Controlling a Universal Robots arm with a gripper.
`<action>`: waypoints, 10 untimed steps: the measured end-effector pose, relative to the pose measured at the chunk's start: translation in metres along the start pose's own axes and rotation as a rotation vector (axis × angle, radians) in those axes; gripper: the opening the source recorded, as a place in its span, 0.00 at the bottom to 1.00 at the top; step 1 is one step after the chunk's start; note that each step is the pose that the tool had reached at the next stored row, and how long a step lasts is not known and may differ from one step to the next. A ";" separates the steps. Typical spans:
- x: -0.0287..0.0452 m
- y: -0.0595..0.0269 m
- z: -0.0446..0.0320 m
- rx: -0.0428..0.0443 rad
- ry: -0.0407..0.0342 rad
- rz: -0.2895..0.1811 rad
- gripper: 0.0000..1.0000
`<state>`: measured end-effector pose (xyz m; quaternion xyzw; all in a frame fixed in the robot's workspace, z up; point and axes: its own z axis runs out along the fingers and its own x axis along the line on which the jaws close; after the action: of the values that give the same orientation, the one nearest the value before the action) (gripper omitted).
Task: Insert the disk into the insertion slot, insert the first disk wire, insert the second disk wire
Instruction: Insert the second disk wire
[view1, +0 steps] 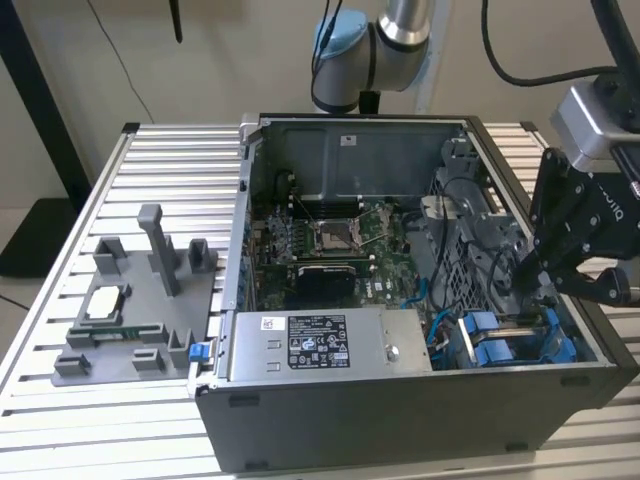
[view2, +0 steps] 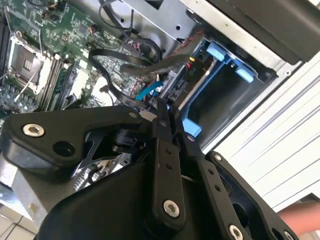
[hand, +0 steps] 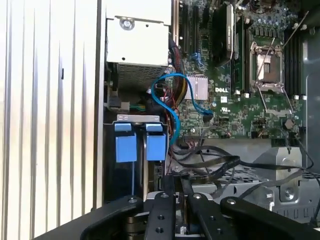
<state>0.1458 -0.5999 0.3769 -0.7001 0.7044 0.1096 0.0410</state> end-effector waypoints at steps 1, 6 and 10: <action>0.0011 0.0012 0.0003 0.0001 0.0064 0.001 0.00; 0.0028 0.0040 0.0022 0.0006 0.0277 0.002 0.00; 0.0028 0.0041 0.0022 0.0007 0.0266 0.002 0.00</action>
<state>0.1414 -0.6022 0.3745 -0.7006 0.7058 0.1001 0.0317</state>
